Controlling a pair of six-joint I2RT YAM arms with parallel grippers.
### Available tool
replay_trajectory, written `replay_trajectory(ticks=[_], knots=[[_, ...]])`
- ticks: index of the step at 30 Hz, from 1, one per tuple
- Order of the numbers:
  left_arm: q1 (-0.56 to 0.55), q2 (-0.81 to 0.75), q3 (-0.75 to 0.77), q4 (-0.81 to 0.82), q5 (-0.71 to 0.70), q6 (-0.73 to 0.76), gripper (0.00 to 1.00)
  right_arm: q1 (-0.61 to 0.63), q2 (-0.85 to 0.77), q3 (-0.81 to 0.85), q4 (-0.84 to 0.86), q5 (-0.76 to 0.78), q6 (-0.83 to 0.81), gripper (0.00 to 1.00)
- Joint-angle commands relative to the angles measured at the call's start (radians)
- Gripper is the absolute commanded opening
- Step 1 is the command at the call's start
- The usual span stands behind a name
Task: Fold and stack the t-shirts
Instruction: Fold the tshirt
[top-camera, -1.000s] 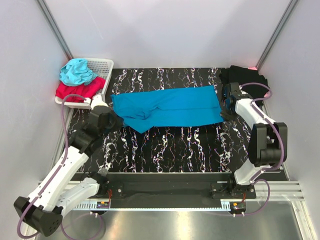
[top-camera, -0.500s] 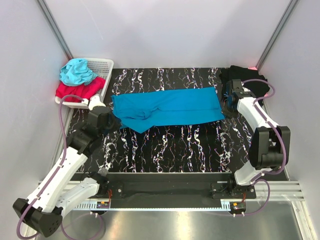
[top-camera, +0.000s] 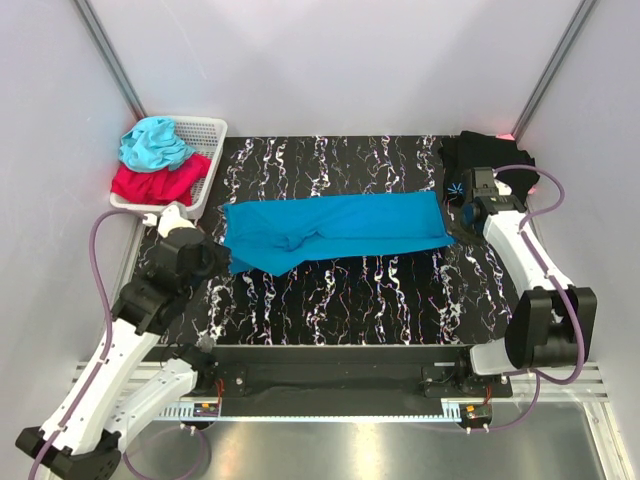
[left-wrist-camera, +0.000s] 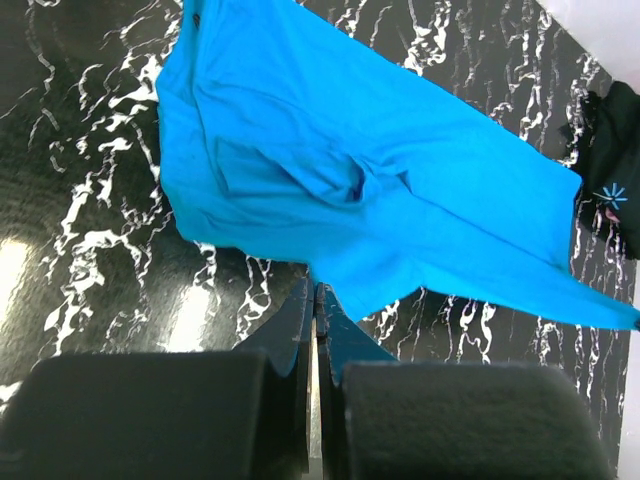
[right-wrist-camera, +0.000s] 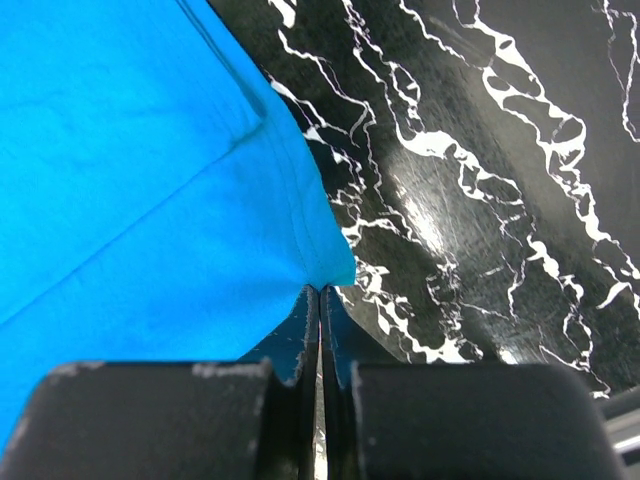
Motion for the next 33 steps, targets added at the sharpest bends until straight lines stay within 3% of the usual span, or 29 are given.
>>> replay_trajectory(ticks=[1,21,33], knots=[[-0.004,-0.018,0.017,-0.014,-0.044,-0.02,0.0,-0.001,-0.047,-0.011,-0.015,0.006,-0.002,0.0],[-0.001,0.288,0.19,0.047,-0.168,0.032,0.0,-0.003,0.087,0.179,-0.01,-0.004,-0.057,0.0],[0.045,0.459,0.284,0.081,-0.207,0.03,0.0,-0.001,0.258,0.234,0.06,-0.04,-0.076,0.0]])
